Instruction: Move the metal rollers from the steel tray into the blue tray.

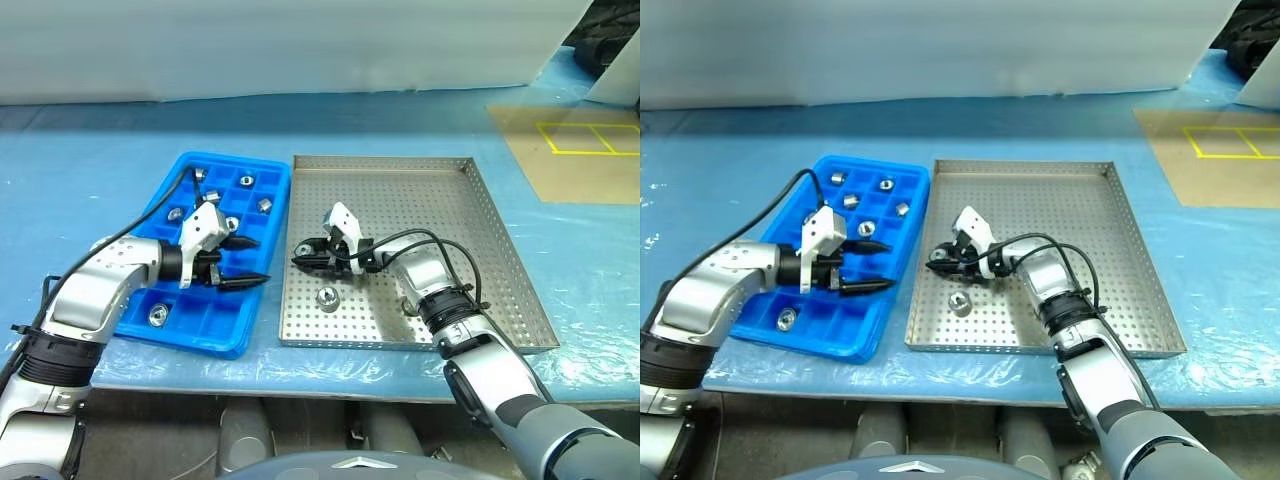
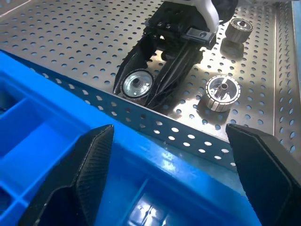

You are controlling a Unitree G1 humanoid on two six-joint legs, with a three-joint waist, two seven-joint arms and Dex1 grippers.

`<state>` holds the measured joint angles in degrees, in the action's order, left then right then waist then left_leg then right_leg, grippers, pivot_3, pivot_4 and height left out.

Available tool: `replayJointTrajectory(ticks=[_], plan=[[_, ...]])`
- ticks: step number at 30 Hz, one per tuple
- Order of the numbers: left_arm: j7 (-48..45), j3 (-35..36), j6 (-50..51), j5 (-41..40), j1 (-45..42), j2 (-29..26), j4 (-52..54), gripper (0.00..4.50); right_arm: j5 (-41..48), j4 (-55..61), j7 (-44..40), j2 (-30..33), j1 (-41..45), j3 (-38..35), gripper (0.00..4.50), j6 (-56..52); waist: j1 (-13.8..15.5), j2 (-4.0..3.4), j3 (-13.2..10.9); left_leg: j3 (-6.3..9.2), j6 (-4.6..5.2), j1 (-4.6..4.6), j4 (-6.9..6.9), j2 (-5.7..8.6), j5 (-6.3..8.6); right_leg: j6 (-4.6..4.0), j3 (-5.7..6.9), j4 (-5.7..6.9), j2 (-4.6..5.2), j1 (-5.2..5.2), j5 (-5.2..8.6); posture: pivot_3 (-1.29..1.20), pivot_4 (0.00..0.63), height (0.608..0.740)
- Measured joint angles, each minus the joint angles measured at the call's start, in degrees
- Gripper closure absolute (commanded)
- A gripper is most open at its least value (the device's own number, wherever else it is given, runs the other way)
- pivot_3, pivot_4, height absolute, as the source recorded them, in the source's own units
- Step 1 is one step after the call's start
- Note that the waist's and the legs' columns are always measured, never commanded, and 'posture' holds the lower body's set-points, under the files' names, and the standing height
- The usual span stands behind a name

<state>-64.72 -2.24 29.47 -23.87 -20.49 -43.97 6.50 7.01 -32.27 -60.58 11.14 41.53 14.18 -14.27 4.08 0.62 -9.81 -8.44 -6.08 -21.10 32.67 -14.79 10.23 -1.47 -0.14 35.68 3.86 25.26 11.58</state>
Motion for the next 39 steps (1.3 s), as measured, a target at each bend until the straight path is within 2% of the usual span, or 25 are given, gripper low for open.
replayJointTrajectory(ticks=[6,9,12,18,24,31,38,39], plan=[[-0.41,5.50,3.75,-4.92,1.22,-2.60,1.90,0.47,2.57,7.13,-4.50,0.13,3.42,0.00,2.87,-3.01,-0.01,-0.01,-0.01,0.00,0.00,0.00,-0.06,-0.02,0.00,-0.01,0.01,-0.01,-0.02,0.05,0.01,0.09,0.150,0.740],[-0.42,10.31,4.89,-7.42,1.09,-4.81,1.99,0.47,3.15,7.38,-5.77,-2.05,6.51,0.14,2.87,-2.96,-0.01,0.00,0.00,0.00,0.00,0.02,-0.10,-0.02,0.00,-0.02,0.02,-0.01,-0.03,0.06,0.02,0.12,0.150,0.740],[-0.22,12.71,3.29,-6.43,1.39,-7.63,0.62,0.47,2.96,3.23,-5.19,-6.83,9.84,0.58,2.87,-0.98,-0.03,0.00,-0.01,0.00,0.00,0.05,-0.21,-0.02,0.00,-0.05,0.02,-0.04,-0.03,0.07,0.04,0.15,0.150,0.740],[3.30,16.36,2.57,-6.40,5.21,-7.72,1.03,0.47,0.47,-11.60,-0.92,-15.24,15.53,0.81,2.87,7.89,0.53,0.01,0.00,0.03,0.00,-0.11,-0.33,-0.03,0.00,-0.15,0.09,-0.19,0.02,0.08,0.12,0.21,0.150,0.740],[6.70,18.13,4.66,-7.70,9.73,-6.81,5.19,0.47,-0.57,-21.10,-1.14,-14.83,16.29,-0.05,2.87,10.61,1.91,0.02,-0.01,0.04,0.08,-0.19,-0.32,-0.05,0.05,-0.15,0.19,-0.19,0.05,0.07,0.12,0.22,0.150,0.740],[8.05,18.18,4.91,-8.53,10.39,-6.61,6.68,0.47,-1.41,-20.75,-4.47,-12.68,15.84,0.00,2.87,11.16,1.72,0.02,-0.01,0.04,0.01,-0.08,-0.31,-0.10,0.01,-0.15,0.16,-0.02,0.02,0.08,0.12,0.20,0.150,0.740],[7.99,17.08,4.86,-8.55,8.76,-6.47,6.17,0.47,-2.56,-19.13,-3.42,-13.50,13.92,0.08,2.87,11.21,1.65,0.02,-0.01,0.04,0.00,-0.07,-0.30,-0.09,0.00,-0.15,0.16,-0.02,0.02,0.07,0.12,0.18,0.150,0.740],[7.95,16.54,4.84,-8.54,8.32,-6.44,5.83,0.47,-2.56,-18.87,-3.37,-13.70,13.67,0.08,2.52,11.12,1.65,0.02,-0.01,0.04,0.00,-0.07,-0.30,-0.09,0.00,-0.15,0.16,-0.01,0.02,0.07,0.12,0.17,0.150,0.740]])
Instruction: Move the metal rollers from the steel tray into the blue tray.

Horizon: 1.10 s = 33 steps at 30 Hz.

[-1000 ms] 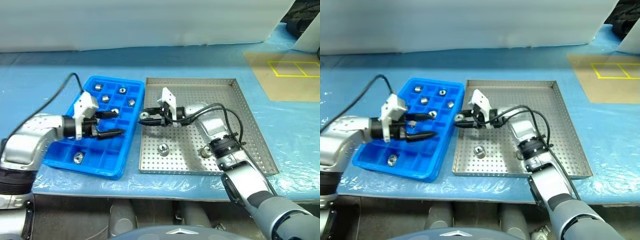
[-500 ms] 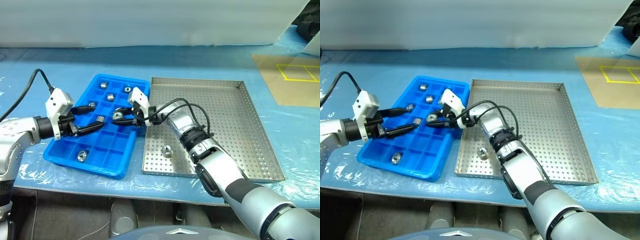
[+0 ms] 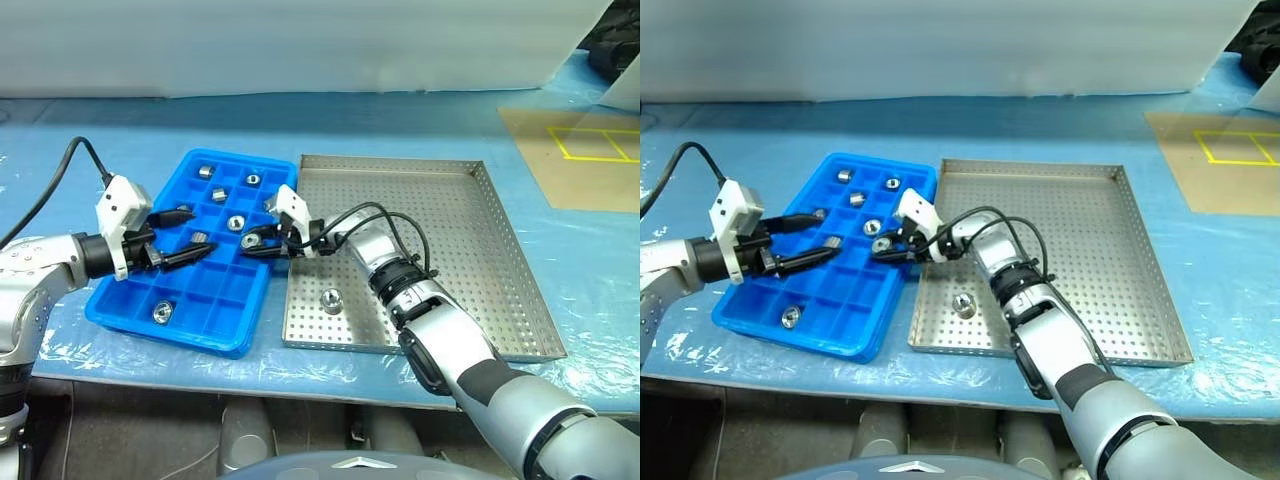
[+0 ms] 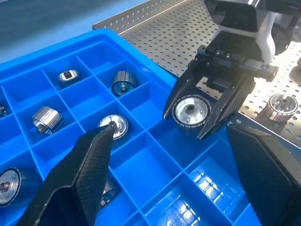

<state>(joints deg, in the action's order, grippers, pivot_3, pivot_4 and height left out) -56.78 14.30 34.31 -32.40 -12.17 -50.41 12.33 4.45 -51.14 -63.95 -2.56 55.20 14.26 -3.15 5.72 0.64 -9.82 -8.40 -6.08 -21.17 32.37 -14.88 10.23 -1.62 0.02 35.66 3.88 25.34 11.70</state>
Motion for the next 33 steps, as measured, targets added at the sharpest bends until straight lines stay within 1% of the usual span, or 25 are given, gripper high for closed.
replayJointTrajectory(ticks=[1,3,6,9,14,16,17,19,22,24,28,33], plan=[[-0.05,-0.61,-0.04,0.04,-0.51,0.08,-0.37,0.47,0.00,0.32,0.00,-0.20,-0.29,0.02,2.15,-0.05,-0.01,0.00,0.00,0.00,0.00,0.00,0.00,0.00,0.00,0.00,0.00,0.00,0.00,0.00,0.00,0.17,0.150,0.740],[-0.26,-1.39,-0.10,0.16,-0.88,0.09,-0.76,0.47,0.00,1.26,-0.07,-0.42,-0.97,0.03,1.62,-0.30,-0.03,0.00,0.00,0.00,0.00,-0.01,0.01,0.00,0.00,0.00,0.00,0.00,0.00,0.00,0.00,0.16,0.150,0.740],[-0.54,-2.41,-0.11,0.20,-1.17,0.09,-0.90,0.47,-0.28,2.91,1.46,-0.23,-1.84,0.00,0.65,-0.75,-0.07,0.00,0.00,0.00,-0.01,0.00,0.00,0.00,0.00,0.00,-0.01,0.00,0.00,0.00,0.00,0.13,0.150,0.740],[-0.89,-3.53,-0.10,0.14,-1.70,0.45,-0.96,0.47,-0.09,5.38,2.27,1.05,-2.49,-0.22,0.65,-2.77,0.01,0.00,0.00,0.00,-0.03,0.00,0.01,0.01,-0.02,0.00,0.00,0.00,0.02,-0.03,0.00,0.10,0.150,0.740],[-2.19,-6.91,-0.12,0.11,-4.53,2.50,-1.44,0.47,2.55,16.17,1.04,7.42,-6.42,-2.59,0.65,-8.99,-0.04,0.01,0.01,-0.02,-0.03,0.01,0.08,0.07,-0.02,0.02,-0.04,-0.01,0.07,-0.08,-0.01,0.00,0.150,0.740],[-3.50,-10.07,-0.43,0.41,-7.48,4.68,-2.81,0.47,4.65,27.51,-1.75,13.69,-11.25,-2.65,0.65,-14.58,0.16,-0.01,0.00,-0.03,-0.05,0.03,0.07,0.08,-0.04,0.05,-0.02,-0.04,0.08,-0.14,0.01,-0.04,0.150,0.740],[-4.11,-11.07,-0.60,0.63,-8.05,5.20,-3.30,0.47,5.19,31.04,-2.69,15.90,-12.81,-2.67,0.65,-16.51,-0.06,0.00,0.00,-0.03,-0.04,0.05,0.07,0.08,-0.04,0.06,-0.04,-0.06,0.07,-0.16,0.00,-0.06,0.150,0.740],[-5.80,-14.52,-1.12,1.47,-10.34,6.90,-5.27,0.47,7.27,41.67,-4.97,23.18,-18.21,-2.80,0.65,-22.06,-0.26,0.00,0.01,-0.03,-0.03,0.08,0.07,0.08,-0.04,0.07,-0.10,-0.09,0.00,-0.17,0.00,-0.10,0.150,0.740],[-8.19,-17.26,-2.09,2.30,-12.99,9.00,-8.28,0.47,9.23,51.50,-6.51,31.09,-24.49,-3.11,0.65,-27.70,-0.87,-0.01,0.01,-0.04,-0.03,0.18,0.01,0.04,-0.05,0.08,-0.20,-0.09,-0.13,-0.16,0.00,-0.15,0.150,0.740],[-9.70,-18.97,-3.15,3.06,-14.74,10.23,-10.08,0.47,10.28,56.33,-6.07,33.94,-27.24,-3.72,0.65,-30.57,-1.89,-0.02,0.02,-0.05,-0.03,0.15,0.00,0.03,-0.05,0.07,-0.33,-0.07,-0.28,-0.17,0.00,-0.20,0.150,0.740],[-12.14,-22.70,-4.48,4.61,-16.06,13.57,-12.20,0.47,12.65,62.33,-3.25,34.68,-29.07,-4.55,0.65,-34.31,-3.76,-0.05,0.03,-0.10,-0.04,0.36,0.05,0.02,-0.05,0.09,-0.74,-0.01,-0.47,-0.20,-0.02,-0.25,0.150,0.740],[-15.51,-27.73,-5.75,6.71,-16.13,15.99,-12.92,0.47,14.25,63.86,1.40,32.98,-29.95,-4.50,0.65,-37.68,-4.80,-0.05,0.04,-0.23,-0.02,0.49,0.05,0.07,-0.04,0.13,-1.02,0.00,-0.58,-0.21,-0.05,-0.28,0.150,0.740]])
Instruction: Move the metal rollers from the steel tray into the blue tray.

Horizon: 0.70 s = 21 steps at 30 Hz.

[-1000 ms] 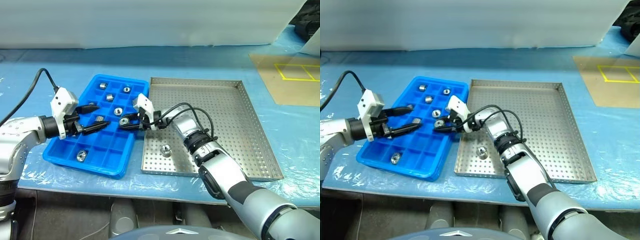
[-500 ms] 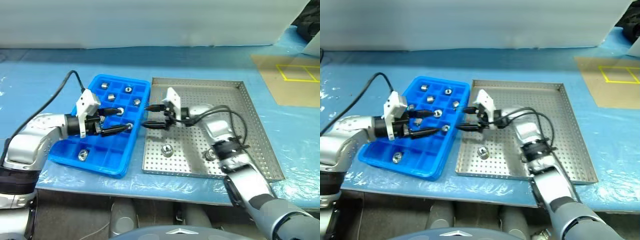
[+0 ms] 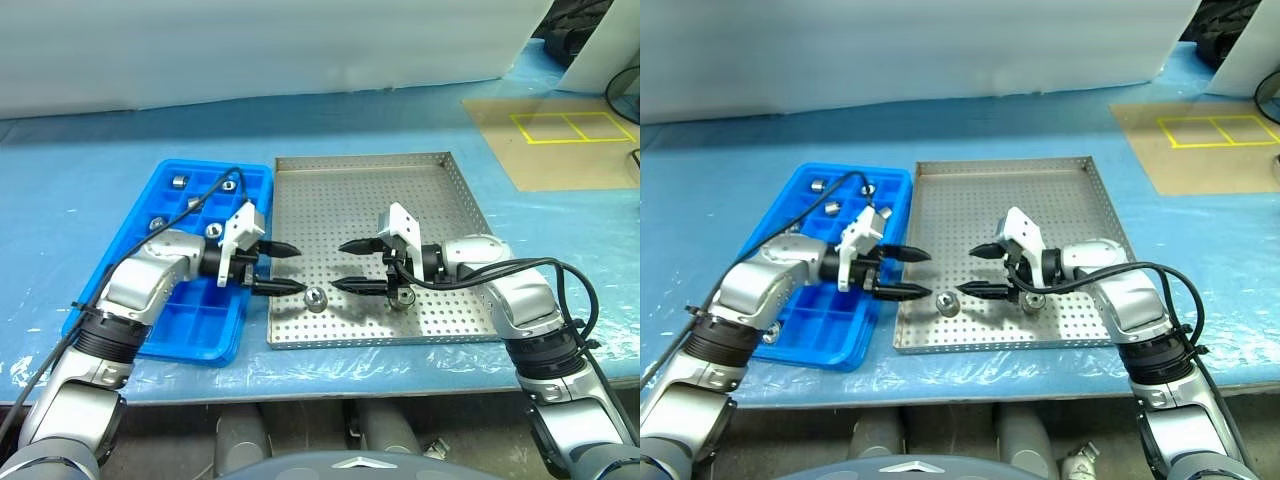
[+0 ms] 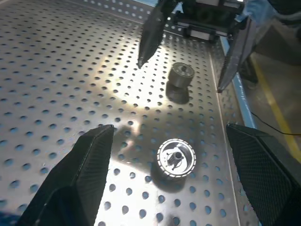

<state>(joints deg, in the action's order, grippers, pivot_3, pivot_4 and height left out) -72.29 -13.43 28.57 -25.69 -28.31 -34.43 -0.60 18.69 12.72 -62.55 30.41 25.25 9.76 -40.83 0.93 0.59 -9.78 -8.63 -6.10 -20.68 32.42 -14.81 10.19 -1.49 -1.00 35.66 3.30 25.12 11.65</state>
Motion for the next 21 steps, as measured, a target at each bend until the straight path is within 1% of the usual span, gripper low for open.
replayJointTrajectory(ticks=[3,7,14,21], plan=[[-1.87,-3.02,-2.22,2.63,0.53,0.23,-0.05,0.47,0.86,-0.01,1.94,-0.68,-0.92,0.19,0.65,-1.95,-0.12,0.00,0.00,-0.04,0.04,0.03,-0.01,0.00,0.02,0.00,-0.04,-0.03,0.00,0.00,0.00,-0.28,0.150,0.740],[-3.46,-3.98,-3.58,4.29,1.72,-0.79,0.05,0.47,1.74,-0.01,2.77,-0.74,-2.48,1.29,0.65,-3.32,-0.13,0.00,0.00,-0.04,0.06,0.13,-0.02,-0.02,0.03,0.00,-0.04,-0.05,-0.01,0.01,0.00,-0.25,0.150,0.740],[-3.99,-0.57,-3.57,4.31,2.63,-5.68,0.70,0.47,1.64,-1.54,2.84,-1.91,-2.14,5.44,0.65,-2.55,-0.10,-0.01,0.00,-0.11,0.06,0.45,-0.04,-0.01,0.04,0.00,-0.14,-0.01,0.00,-0.09,0.00,-0.20,0.150,0.740],[-3.48,0.70,-2.81,4.09,5.09,-7.29,4.14,0.47,0.55,-8.89,2.11,-3.61,0.06,8.19,0.65,0.63,0.26,-0.01,0.00,-0.11,0.09,0.42,-0.09,0.00,0.06,0.00,-0.11,-0.08,0.01,-0.08,0.01,-0.15,0.150,0.740]])
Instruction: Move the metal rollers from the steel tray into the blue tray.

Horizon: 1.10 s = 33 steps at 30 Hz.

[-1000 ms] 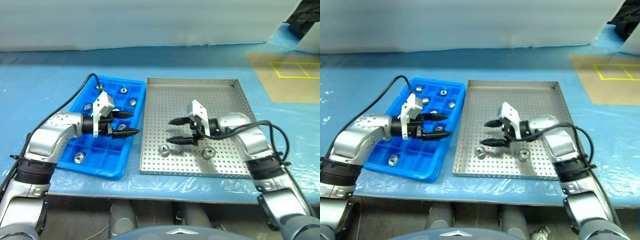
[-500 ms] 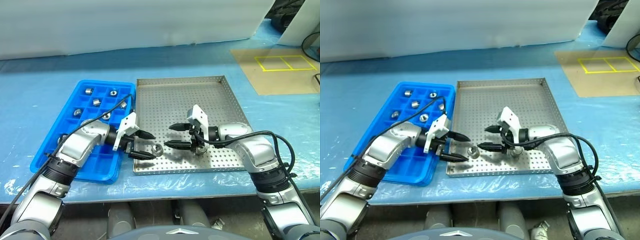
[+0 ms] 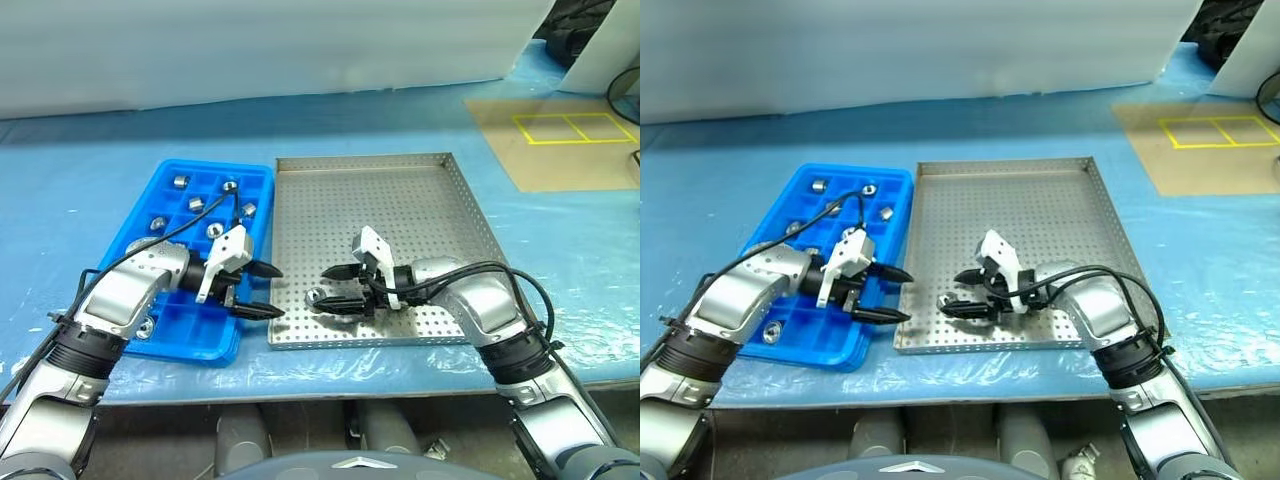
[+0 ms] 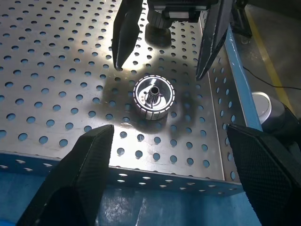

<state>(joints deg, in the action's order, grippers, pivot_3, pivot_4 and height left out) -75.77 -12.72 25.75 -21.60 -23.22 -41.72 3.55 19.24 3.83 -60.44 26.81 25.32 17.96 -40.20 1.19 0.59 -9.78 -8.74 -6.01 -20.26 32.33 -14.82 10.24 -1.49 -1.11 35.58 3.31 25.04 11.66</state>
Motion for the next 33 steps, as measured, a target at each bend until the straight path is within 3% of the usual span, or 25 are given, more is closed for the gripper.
replayJointTrajectory(ticks=[9,24,29,31,33], plan=[[2.27,1.71,1.17,-0.82,1.65,-0.37,3.07,0.47,-3.14,-7.79,-1.83,-0.57,1.58,2.33,0.65,6.21,0.07,0.00,0.00,0.00,0.02,0.05,0.00,-0.01,0.01,0.00,-0.01,0.01,0.00,-0.02,0.00,-0.12,0.150,0.740],[3.86,2.00,0.66,-0.60,1.37,0.22,0.37,0.47,-9.15,-11.23,-4.01,-1.89,3.21,5.53,0.65,15.33,0.01,0.01,0.01,0.00,0.04,0.14,-0.01,-0.01,0.02,0.00,-0.02,0.04,-0.01,-0.06,0.00,-0.11,0.150,0.740],[4.06,2.00,0.66,-0.60,1.37,0.54,0.37,0.47,-9.30,-11.59,-4.46,-2.33,3.24,5.42,1.90,15.34,0.04,0.01,0.01,0.00,0.08,0.13,-0.01,-0.01,0.05,0.00,-0.02,0.03,-0.01,-0.05,0.00,-0.11,0.150,0.740],[4.05,2.00,0.66,-0.60,1.36,0.54,0.31,0.47,-9.52,-12.06,-4.18,-2.61,3.38,5.31,1.90,15.33,0.05,0.01,0.01,0.00,0.10,0.12,-0.01,0.00,0.06,0.00,-0.02,0.01,-0.01,-0.05,0.00,-0.11,0.150,0.740],[4.05,2.00,0.66,-0.60,1.24,0.54,0.24,0.47,-9.52,-12.43,-4.40,-2.79,3.69,5.30,2.30,15.34,0.03,0.01,0.01,0.00,0.10,0.12,-0.01,-0.01,0.06,0.00,-0.02,0.01,-0.01,-0.05,0.00,-0.11,0.150,0.740]])
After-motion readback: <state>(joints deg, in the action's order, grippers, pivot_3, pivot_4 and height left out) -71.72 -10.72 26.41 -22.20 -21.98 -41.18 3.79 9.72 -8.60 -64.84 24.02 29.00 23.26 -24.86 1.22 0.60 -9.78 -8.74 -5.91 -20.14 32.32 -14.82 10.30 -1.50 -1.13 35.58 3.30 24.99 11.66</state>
